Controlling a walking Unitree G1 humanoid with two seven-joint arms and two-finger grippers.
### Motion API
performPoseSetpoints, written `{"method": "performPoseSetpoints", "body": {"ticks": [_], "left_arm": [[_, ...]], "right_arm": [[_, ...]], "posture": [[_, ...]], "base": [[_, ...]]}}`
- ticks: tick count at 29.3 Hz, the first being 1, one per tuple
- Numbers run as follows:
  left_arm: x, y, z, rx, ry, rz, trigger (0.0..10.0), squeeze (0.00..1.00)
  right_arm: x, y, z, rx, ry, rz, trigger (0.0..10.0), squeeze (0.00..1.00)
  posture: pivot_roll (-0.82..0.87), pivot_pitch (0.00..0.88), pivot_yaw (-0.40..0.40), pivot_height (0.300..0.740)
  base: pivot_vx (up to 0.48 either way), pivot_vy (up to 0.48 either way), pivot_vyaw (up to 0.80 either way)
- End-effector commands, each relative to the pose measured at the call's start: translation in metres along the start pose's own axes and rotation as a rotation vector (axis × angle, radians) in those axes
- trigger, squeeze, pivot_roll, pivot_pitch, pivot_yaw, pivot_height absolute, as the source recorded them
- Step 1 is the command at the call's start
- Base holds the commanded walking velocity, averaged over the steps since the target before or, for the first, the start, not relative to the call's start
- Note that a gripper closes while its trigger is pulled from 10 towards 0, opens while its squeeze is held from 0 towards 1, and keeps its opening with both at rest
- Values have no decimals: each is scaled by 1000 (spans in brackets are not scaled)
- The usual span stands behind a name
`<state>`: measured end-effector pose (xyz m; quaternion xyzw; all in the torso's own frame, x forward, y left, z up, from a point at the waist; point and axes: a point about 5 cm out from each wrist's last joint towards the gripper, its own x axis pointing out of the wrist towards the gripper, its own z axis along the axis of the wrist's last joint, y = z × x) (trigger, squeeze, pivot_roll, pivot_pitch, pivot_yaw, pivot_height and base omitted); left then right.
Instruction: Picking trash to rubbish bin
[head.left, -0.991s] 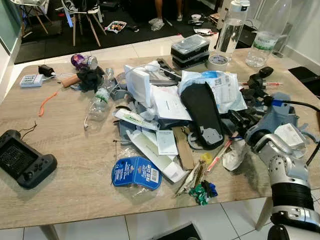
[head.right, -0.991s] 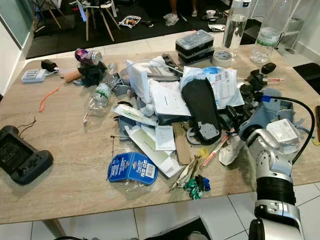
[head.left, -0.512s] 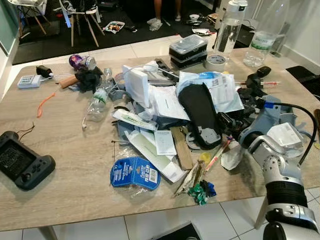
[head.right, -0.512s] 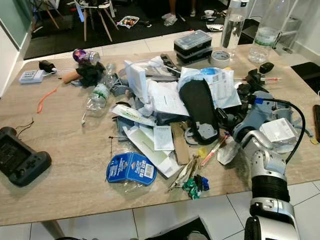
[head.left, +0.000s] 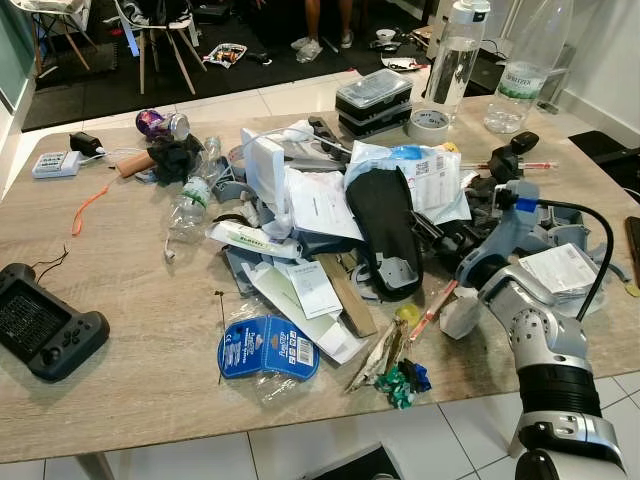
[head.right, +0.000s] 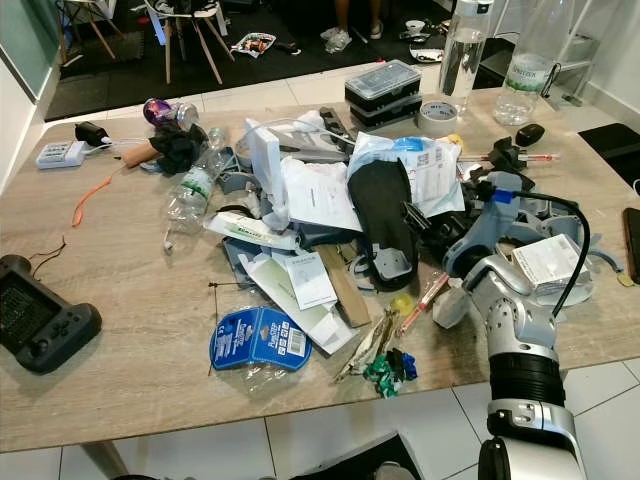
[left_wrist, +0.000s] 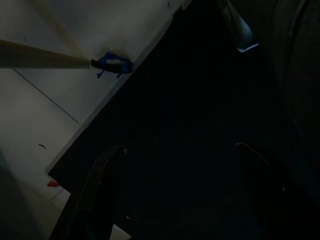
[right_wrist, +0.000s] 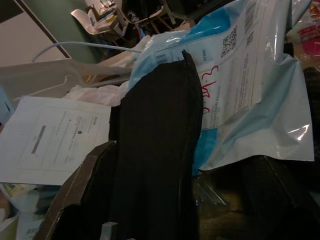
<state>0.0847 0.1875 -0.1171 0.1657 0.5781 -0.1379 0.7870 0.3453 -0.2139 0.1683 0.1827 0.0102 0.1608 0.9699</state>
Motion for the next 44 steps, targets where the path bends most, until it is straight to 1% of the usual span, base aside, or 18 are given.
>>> {"method": "performPoseSetpoints", "body": {"ticks": [1, 2, 4, 5, 8, 10, 12, 15, 19, 20, 24, 27, 30, 31, 32, 33, 34, 44], "left_arm": [[1, -9, 0, 3, 0, -32, 10000, 0], [1, -9, 0, 3, 0, -32, 10000, 0], [1, -9, 0, 3, -1, -31, 10000, 0], [1, -9, 0, 3, -1, -31, 10000, 0], [1, -9, 0, 6, 0, -31, 10000, 0], [1, -9, 0, 7, 0, -31, 10000, 0], [1, -9, 0, 7, 0, -31, 10000, 0], [1, -8, 1, 7, -1, -30, 10000, 0], [1, -8, 1, 7, -3, -32, 10000, 0], [1, -8, 1, 7, -3, -32, 10000, 0], [1, -8, 1, 8, -4, -34, 10000, 0], [1, -9, 1, 8, -5, -34, 10000, 0], [1, -9, 2, 8, -5, -34, 10000, 0], [1, -9, 2, 8, -4, -34, 10000, 0], [1, -9, 2, 8, -4, -34, 10000, 0], [1, -9, 2, 7, -4, -35, 10000, 0], [1, -9, 2, 6, -4, -35, 10000, 0], [1, -8, 2, 3, -7, -35, 10000, 0]], "right_arm": [[0, -1, -9, 1, 26, -12, 10000, 0], [0, -1, -9, 1, 26, -12, 10000, 0], [1, -6, -16, 13, 65, -65, 10000, 0], [1, -6, -16, 13, 65, -65, 10000, 0], [3, -9, -26, 41, 113, -110, 10000, 0], [3, -8, -29, 52, 124, -101, 10000, 0], [6, 1, -36, 75, 149, -53, 10000, 0], [10, 11, -41, 89, 159, 7, 10000, 0], [13, 21, -43, 107, 171, 67, 10000, 0], [13, 21, -43, 107, 171, 67, 10000, 0], [12, 18, -52, 127, 242, 38, 10000, 0], [11, 17, -53, 134, 258, 29, 10000, 0], [10, 14, -57, 169, 295, 5, 10000, 0], [9, 12, -59, 184, 314, -8, 7725, 0], [9, 12, -59, 184, 314, -8, 7725, 0], [8, 12, -59, 189, 321, -12, 4627, 0], [7, 11, -61, 204, 338, -14, 0, 0], [6, 15, -61, 225, 362, 20, 0, 0]], "posture": [[-65, 110, 34, 740], [-65, 110, 34, 740], [-61, 113, 35, 740], [-61, 113, 35, 740], [-61, 113, 35, 740], [-61, 113, 35, 740], [-61, 111, 38, 740], [-61, 111, 38, 740], [-61, 111, 38, 740], [-61, 111, 38, 740], [-61, 111, 38, 740], [-68, 111, 36, 740], [-68, 111, 36, 740], [-68, 111, 36, 740], [-68, 111, 36, 740], [-68, 111, 36, 740], [-68, 111, 36, 740], [-67, 113, 36, 740]], "base": [[0, 0, 0], [0, 0, 0], [0, 0, 0], [0, 0, 0], [0, 0, 0], [0, 0, 0], [0, 0, 0], [0, 0, 0], [0, 0, 0], [0, 0, 0], [0, 0, 0], [0, 0, 0], [0, 0, 0], [0, 0, 0], [0, 0, 0], [0, 0, 0], [0, 0, 0], [0, 0, 0]]}}
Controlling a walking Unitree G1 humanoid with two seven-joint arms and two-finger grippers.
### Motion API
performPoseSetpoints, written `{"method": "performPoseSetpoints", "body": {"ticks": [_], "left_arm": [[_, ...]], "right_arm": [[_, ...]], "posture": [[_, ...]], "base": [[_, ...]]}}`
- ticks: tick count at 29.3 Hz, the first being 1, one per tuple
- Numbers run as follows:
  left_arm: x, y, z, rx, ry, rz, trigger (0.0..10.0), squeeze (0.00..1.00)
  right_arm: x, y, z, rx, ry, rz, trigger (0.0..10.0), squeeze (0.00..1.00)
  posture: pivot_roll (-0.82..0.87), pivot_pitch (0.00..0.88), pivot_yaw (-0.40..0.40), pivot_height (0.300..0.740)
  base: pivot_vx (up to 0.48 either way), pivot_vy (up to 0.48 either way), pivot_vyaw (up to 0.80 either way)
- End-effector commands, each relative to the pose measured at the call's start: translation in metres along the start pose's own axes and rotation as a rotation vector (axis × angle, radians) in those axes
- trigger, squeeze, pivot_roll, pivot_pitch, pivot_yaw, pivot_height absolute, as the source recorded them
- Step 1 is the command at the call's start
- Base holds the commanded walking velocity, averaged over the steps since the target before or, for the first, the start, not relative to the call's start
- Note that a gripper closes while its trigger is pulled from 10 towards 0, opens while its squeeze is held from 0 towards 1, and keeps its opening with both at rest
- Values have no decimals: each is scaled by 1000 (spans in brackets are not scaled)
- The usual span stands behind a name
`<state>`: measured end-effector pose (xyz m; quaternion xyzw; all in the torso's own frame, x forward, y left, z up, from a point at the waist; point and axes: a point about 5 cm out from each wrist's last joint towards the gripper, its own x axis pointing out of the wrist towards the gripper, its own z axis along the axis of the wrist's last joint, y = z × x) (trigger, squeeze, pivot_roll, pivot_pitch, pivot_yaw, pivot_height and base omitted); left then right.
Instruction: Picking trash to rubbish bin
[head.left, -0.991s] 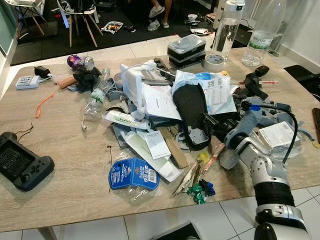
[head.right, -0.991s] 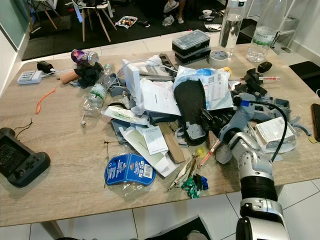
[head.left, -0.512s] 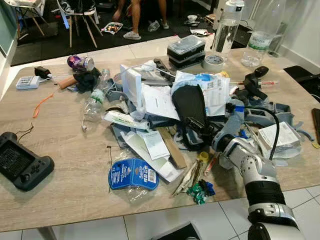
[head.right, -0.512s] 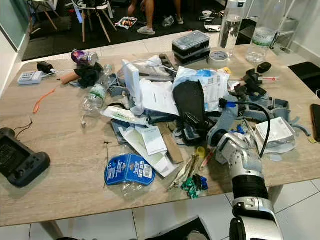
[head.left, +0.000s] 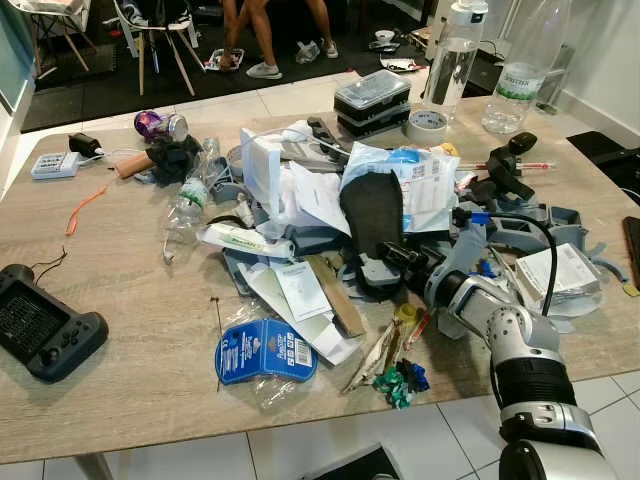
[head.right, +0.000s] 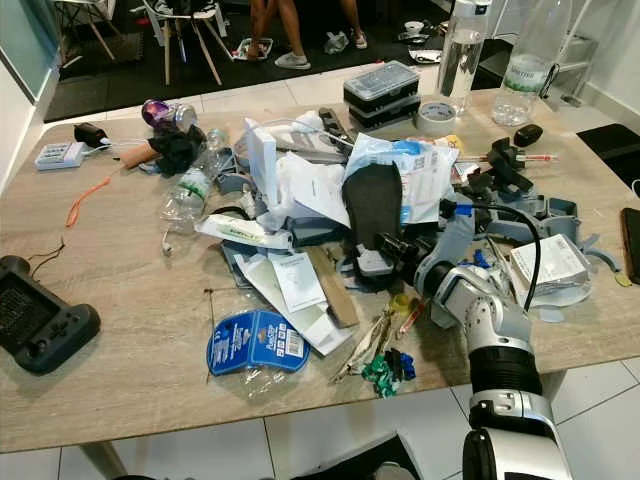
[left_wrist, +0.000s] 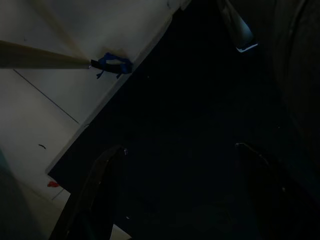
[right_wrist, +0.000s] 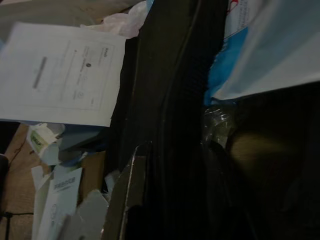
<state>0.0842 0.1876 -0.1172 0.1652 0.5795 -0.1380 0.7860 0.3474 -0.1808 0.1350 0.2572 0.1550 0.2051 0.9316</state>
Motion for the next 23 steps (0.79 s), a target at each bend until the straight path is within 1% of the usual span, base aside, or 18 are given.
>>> {"method": "performPoseSetpoints", "body": {"ticks": [1, 3, 4, 6, 8, 9, 10, 11, 12, 13, 14, 15, 16, 18, 23], "left_arm": [[1, -8, 3, 4, -10, -33, 10000, 0], [1, -8, 3, 4, -10, -33, 10000, 0], [1, -8, 3, 5, -10, -33, 10000, 0], [1, -8, 3, 5, -10, -33, 10000, 0], [1, -8, 3, 2, -13, -31, 10000, 0], [1, -8, 3, 2, -13, -31, 10000, 0], [1, -7, 3, -3, -15, -29, 10000, 0], [1, -7, 3, -16, -20, -27, 10000, 0], [1, -7, 3, -22, -21, -26, 10000, 0], [1, -7, 3, -22, -21, -26, 10000, 0], [1, -7, 3, -24, -21, -26, 10000, 0], [1, -7, 3, -25, -22, -26, 10000, 0], [1, -7, 3, -25, -22, -26, 10000, 0], [1, -7, 3, -24, -23, -25, 10000, 0], [1, -7, 4, -25, -26, -24, 10000, 0]], "right_arm": [[-1, -2, -12, 13, 46, -1, 0, 0], [-1, -2, -12, 13, 46, -1, 0, 0], [-2, 1, -7, 1, 7, 36, 0, 0], [-2, 1, -7, 1, 7, 36, 0, 0], [-7, 10, 6, -28, -93, 126, 0, 0], [-7, 10, 6, -28, -93, 126, 0, 0], [-10, 14, 11, -45, -130, 158, 0, 0], [-15, 18, 17, -69, -184, 192, 4392, 0], [-19, 21, 22, -76, -221, 223, 7373, 0], [-19, 21, 22, -76, -221, 223, 7373, 0], [-23, 24, 26, -79, -251, 250, 10000, 0], [-25, 27, 29, -77, -276, 275, 10000, 0], [-25, 27, 29, -77, -276, 275, 10000, 0], [-30, 34, 36, -75, -337, 324, 10000, 0], [-32, 38, 41, -81, -389, 345, 10000, 0]], "posture": [[-69, 111, 36, 740], [-69, 111, 36, 740], [-69, 111, 36, 740], [-69, 111, 36, 740], [-69, 105, 37, 740], [-69, 105, 37, 740], [-69, 105, 37, 740], [-69, 105, 37, 740], [-69, 105, 37, 740], [-69, 105, 37, 740], [-69, 105, 37, 740], [-69, 105, 37, 740], [-69, 105, 37, 740], [-74, 103, 42, 740], [-69, 104, 45, 740]], "base": [[0, 0, 0], [0, 0, 0], [0, 0, 0], [0, 0, 0], [0, 0, 0], [0, 0, 0], [0, 0, 0], [0, 0, 0], [0, 0, 0], [0, 0, 0], [0, 0, 0], [0, 0, 0], [0, 0, 0], [0, 0, 0], [0, 0, 0]]}}
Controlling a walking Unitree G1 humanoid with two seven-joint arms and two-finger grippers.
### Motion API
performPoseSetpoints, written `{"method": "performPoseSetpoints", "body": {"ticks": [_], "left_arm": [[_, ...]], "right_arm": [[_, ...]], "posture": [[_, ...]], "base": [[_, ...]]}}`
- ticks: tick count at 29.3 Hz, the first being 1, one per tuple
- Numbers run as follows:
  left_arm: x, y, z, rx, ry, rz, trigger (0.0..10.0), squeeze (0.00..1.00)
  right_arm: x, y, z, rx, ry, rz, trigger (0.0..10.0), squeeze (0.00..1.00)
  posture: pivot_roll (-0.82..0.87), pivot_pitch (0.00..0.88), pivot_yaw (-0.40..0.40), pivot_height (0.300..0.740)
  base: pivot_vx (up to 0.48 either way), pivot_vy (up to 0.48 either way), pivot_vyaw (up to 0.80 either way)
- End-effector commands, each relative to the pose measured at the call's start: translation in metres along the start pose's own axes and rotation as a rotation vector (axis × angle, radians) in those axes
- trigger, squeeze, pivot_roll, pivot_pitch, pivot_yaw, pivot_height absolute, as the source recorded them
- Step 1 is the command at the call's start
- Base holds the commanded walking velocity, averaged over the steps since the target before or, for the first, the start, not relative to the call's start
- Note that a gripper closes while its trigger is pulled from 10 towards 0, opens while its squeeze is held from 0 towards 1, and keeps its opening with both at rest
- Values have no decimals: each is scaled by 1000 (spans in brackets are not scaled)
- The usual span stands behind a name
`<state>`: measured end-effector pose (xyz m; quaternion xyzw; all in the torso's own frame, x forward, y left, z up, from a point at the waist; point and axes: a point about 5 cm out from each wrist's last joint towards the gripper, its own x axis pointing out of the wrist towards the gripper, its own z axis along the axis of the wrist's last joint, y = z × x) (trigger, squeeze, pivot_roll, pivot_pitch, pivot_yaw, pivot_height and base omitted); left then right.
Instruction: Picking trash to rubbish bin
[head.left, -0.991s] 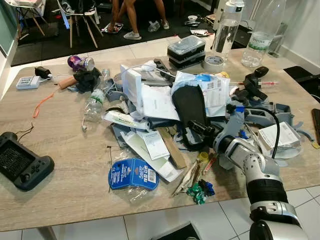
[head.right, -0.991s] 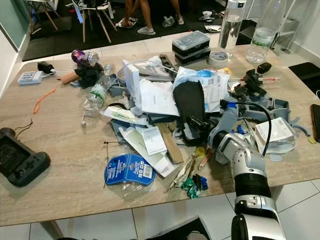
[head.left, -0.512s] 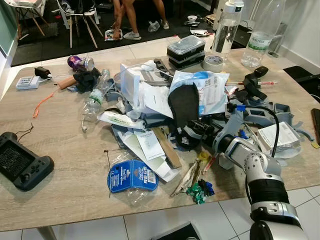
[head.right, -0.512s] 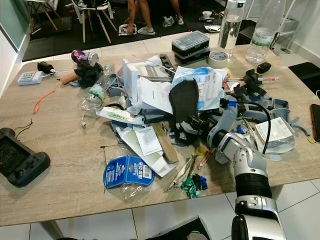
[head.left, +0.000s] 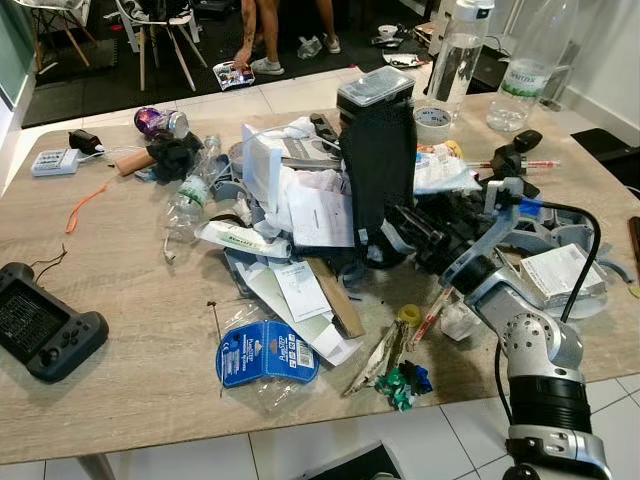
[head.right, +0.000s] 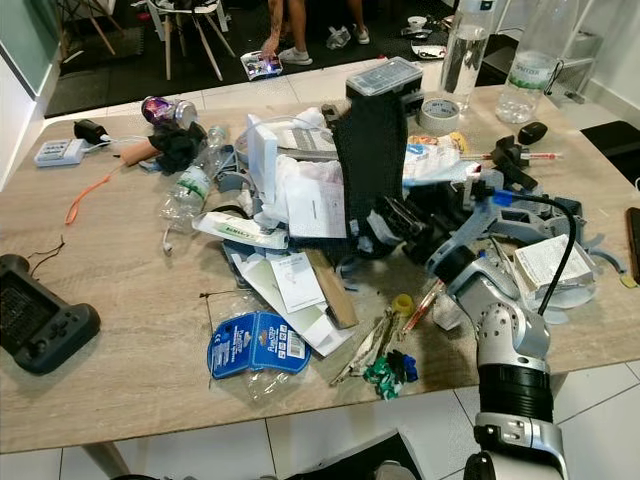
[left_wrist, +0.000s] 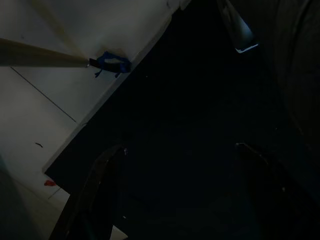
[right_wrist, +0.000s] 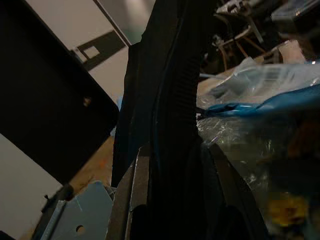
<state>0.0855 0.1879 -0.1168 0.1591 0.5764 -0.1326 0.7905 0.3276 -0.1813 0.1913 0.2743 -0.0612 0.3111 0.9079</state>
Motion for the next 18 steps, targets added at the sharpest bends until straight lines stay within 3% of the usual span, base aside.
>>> {"method": "performPoseSetpoints", "body": {"ticks": [1, 6, 11, 18], "left_arm": [[1, -8, 3, -10, -15, -27, 10000, 0], [1, -8, 3, -10, -15, -27, 10000, 0], [1, -8, 3, -9, -13, -27, 10000, 0], [1, -8, 4, -8, -16, -29, 10000, 0]], "right_arm": [[-2, 2, 4, -24, -31, 9, 10000, 0], [-2, 0, 6, -75, -35, -22, 10000, 0], [-1, 13, 35, -90, -219, 45, 10000, 0], [-1, 20, 41, -89, -264, 78, 10000, 0]], "posture": [[-69, 104, 45, 740], [-67, 105, 42, 740], [-67, 105, 42, 740], [-72, 105, 41, 740]], "base": [[0, 0, 0], [0, 0, 0], [0, 0, 0], [0, 0, 0]]}}
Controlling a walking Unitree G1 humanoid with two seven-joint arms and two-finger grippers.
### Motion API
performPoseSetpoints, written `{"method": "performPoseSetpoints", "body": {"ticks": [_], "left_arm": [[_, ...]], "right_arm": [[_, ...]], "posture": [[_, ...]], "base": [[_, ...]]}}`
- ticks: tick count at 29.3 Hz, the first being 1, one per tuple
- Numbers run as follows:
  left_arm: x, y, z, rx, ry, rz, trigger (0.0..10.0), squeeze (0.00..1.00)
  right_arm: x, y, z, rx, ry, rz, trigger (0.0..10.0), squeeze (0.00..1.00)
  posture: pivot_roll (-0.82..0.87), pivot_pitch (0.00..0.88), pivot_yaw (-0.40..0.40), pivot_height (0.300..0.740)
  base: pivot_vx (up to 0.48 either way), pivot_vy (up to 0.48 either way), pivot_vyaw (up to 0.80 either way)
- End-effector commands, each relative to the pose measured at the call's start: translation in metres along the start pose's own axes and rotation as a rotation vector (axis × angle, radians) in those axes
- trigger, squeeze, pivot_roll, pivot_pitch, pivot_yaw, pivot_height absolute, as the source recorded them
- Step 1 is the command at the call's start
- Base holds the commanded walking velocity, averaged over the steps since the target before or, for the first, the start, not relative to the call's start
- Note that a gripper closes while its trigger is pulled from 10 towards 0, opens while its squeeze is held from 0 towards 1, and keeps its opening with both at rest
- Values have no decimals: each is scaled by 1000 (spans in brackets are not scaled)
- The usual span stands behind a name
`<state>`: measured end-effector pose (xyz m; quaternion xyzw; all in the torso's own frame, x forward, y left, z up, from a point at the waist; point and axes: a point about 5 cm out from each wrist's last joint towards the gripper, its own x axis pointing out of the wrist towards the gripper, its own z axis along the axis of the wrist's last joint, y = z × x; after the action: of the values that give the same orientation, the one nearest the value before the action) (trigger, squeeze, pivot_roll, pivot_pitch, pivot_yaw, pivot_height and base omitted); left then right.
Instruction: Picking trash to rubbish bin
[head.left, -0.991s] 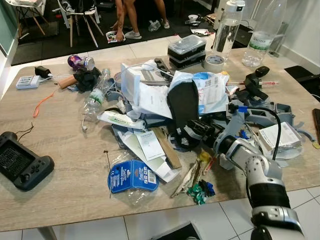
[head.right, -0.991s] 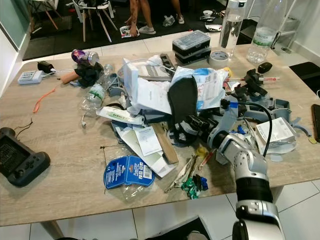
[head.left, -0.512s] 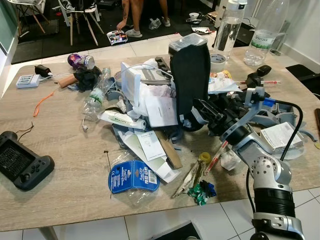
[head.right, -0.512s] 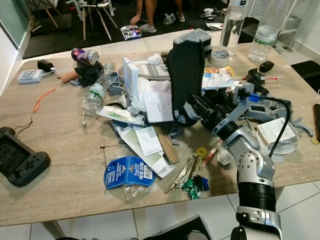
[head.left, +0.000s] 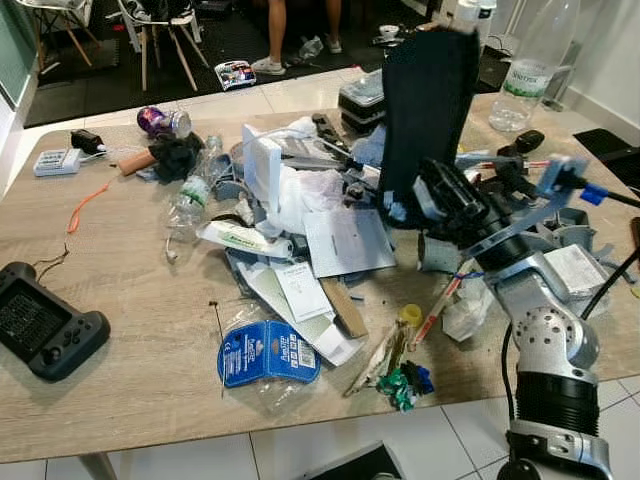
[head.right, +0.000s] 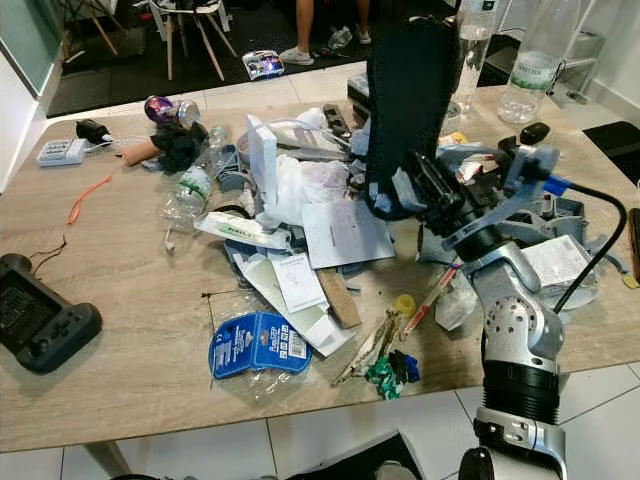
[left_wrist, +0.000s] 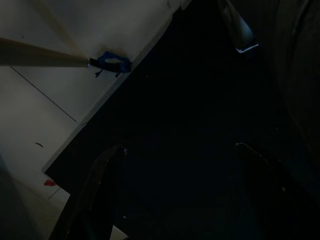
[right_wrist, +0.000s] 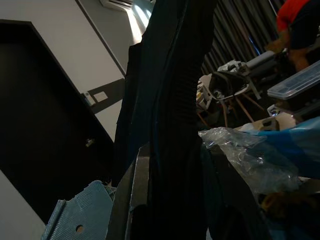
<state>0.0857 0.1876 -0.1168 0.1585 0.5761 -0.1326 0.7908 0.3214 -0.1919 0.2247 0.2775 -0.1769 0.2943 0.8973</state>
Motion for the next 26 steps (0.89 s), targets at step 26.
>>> {"method": "performPoseSetpoints", "body": {"ticks": [26], "left_arm": [[1, -8, 2, -6, -10, -27, 10000, 0]], "right_arm": [[2, -1, 12, -85, -60, -30, 10000, 0]], "posture": [[-71, 110, 43, 740]], "base": [[0, 0, 0]]}}
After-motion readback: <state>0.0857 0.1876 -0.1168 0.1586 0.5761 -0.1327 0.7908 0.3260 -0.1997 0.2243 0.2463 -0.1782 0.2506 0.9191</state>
